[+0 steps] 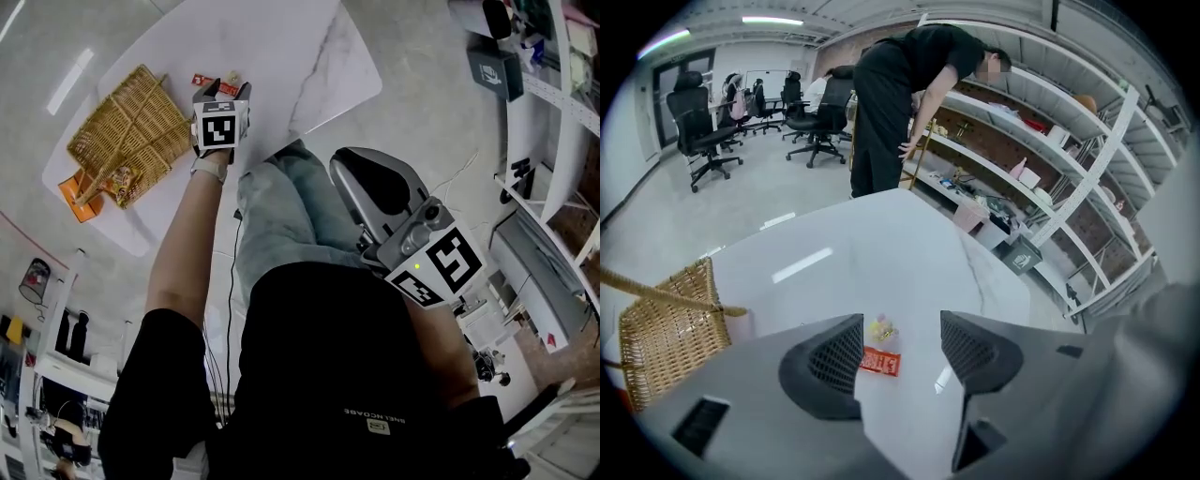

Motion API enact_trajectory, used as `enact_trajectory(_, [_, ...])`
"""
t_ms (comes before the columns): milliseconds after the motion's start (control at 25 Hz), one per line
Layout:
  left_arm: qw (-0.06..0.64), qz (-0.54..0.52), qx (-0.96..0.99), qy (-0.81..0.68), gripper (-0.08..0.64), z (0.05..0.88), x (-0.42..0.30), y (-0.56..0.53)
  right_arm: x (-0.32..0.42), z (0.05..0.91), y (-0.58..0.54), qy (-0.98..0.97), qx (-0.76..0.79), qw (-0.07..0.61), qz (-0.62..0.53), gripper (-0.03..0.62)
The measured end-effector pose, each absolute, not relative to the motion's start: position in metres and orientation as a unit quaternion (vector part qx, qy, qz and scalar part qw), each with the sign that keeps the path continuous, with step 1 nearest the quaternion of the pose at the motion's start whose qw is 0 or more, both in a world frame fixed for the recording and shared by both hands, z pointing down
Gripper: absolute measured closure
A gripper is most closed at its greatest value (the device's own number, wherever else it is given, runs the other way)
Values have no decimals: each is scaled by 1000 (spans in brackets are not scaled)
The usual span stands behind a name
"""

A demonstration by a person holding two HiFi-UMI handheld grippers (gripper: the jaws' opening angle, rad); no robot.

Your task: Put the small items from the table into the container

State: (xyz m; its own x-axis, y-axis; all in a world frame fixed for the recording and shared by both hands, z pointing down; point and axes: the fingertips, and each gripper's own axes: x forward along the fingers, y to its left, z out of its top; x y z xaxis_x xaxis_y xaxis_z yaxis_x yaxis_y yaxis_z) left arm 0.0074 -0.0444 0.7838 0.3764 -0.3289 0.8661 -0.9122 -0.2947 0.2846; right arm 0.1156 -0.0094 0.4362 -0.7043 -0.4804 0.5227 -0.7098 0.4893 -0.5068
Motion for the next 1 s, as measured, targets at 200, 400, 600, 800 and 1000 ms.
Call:
enact_trajectory(200, [407,368,716,-432,321,804,8,-47,119,445,-14,-846,351,163,366,578])
enact_trajectory(400, [404,381,714,-427,321,821,11,-50,123,454,-15,-840,353,167,376,578])
enact_trajectory(600, [410,391,707,-423,322,832,13,-52,123,459,-14,-837,355,167,382,578])
enact_trajectory(800, [407,410,698,-423,323,842,9,-52,128,463,-13,-833,359,168,386,578])
enact_trajectory(1000, [412,421,686,-426,357,852,6,-50,133,466,-14,-830,363,169,389,578])
